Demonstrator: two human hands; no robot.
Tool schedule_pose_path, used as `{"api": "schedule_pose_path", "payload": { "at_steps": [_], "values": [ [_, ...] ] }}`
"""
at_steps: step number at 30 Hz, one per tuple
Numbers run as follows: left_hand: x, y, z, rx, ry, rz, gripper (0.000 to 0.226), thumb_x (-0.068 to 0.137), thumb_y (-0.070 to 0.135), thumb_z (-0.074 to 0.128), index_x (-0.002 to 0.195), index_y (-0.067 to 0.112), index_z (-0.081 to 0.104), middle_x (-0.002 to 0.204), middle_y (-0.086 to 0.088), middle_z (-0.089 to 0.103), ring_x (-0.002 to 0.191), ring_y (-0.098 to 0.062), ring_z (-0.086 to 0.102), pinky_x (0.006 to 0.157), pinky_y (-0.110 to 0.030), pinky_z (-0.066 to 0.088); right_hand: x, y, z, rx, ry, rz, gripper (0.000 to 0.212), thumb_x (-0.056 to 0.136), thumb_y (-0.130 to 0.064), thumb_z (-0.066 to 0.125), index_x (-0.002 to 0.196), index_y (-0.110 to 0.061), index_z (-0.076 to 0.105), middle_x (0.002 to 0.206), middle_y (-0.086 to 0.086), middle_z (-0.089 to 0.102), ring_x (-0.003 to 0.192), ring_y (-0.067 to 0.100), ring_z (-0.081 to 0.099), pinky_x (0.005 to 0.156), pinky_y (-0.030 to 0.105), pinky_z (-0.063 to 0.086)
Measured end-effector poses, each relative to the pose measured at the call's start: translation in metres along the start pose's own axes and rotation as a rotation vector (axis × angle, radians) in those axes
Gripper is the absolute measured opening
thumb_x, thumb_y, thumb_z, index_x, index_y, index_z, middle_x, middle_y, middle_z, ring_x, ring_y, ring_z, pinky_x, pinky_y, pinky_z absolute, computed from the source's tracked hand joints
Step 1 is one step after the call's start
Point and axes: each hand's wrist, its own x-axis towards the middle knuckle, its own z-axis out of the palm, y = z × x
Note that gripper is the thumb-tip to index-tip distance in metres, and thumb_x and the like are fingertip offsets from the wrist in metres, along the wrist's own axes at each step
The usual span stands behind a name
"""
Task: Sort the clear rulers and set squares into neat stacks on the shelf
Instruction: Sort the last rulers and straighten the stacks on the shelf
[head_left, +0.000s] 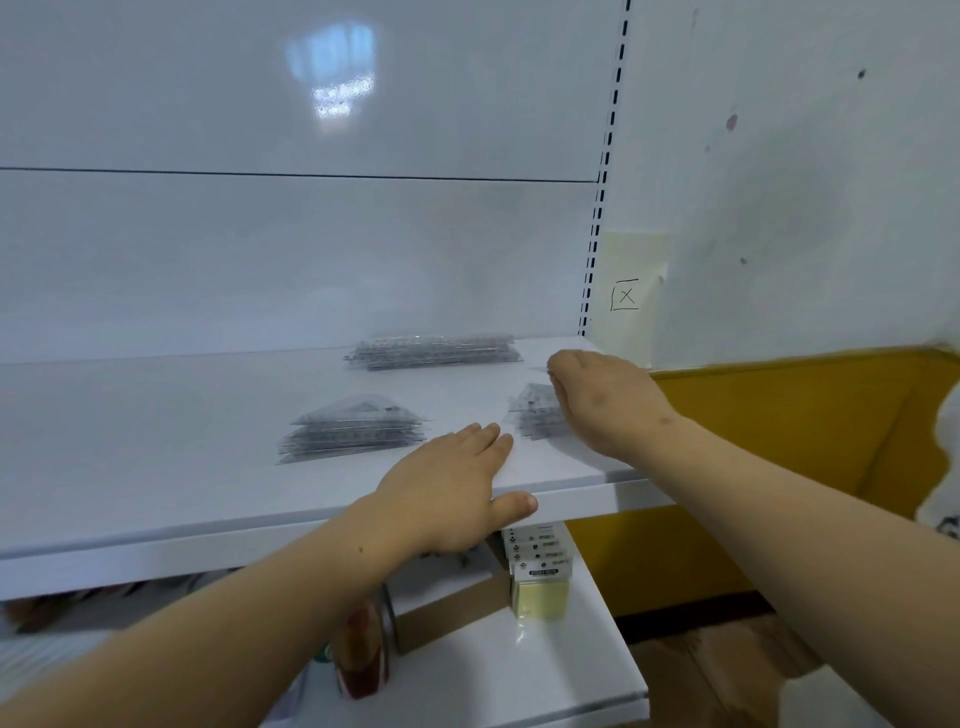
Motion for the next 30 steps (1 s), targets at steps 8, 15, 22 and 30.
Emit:
{"api": "schedule_pose_path", "payload": {
  "at_steps": [8, 15, 22, 30],
  "values": [
    [0.001, 0.0, 0.0, -0.006, 0.012, -0.001, 0.079, 0.092, 0.064, 0.028, 0.152, 0.019, 0.006, 0.16, 0.0, 0.003, 0.147, -0.015, 0.003, 0.118, -0.032, 0.007, 0.003, 0.015, 0.016, 0.084, -0.293, -0.036, 0.047, 0.102, -0.039, 0.022, 0.148, -0.03, 0.026, 0.146, -0.001, 0.041, 0.13, 0.022, 0.038, 0.11, 0.038, 0.03],
    [0.001, 0.0, 0.0, -0.012, 0.019, 0.003, 0.079, 0.091, 0.065, 0.029, 0.152, 0.019, 0.007, 0.16, 0.0, 0.003, 0.147, -0.015, 0.004, 0.117, -0.031, 0.006, 0.009, 0.021, 0.007, 0.292, -0.381, 0.062, 0.05, 0.096, -0.047, 0.039, 0.144, -0.038, 0.029, 0.145, -0.001, 0.04, 0.13, 0.021, 0.039, 0.109, 0.038, 0.03],
    [-0.001, 0.001, -0.002, -0.02, 0.025, 0.001, 0.079, 0.091, 0.065, 0.03, 0.152, 0.02, 0.007, 0.16, 0.001, 0.004, 0.147, -0.014, 0.004, 0.117, -0.031, 0.007, 0.009, 0.024, -0.003, 0.369, -0.423, 0.109, 0.064, 0.088, -0.05, 0.056, 0.144, -0.033, 0.03, 0.138, 0.001, 0.049, 0.12, 0.016, 0.048, 0.102, 0.029, 0.036],
    [0.0, 0.0, -0.001, -0.033, 0.034, 0.003, 0.08, 0.09, 0.066, 0.031, 0.152, 0.02, 0.009, 0.16, 0.001, 0.006, 0.146, -0.014, 0.007, 0.117, -0.032, 0.01, 0.01, 0.026, -0.001, 0.305, -0.499, 0.121, 0.067, 0.088, -0.051, 0.057, 0.145, -0.036, 0.026, 0.144, 0.0, 0.043, 0.125, 0.021, 0.045, 0.105, 0.035, 0.037]
  ]
}}
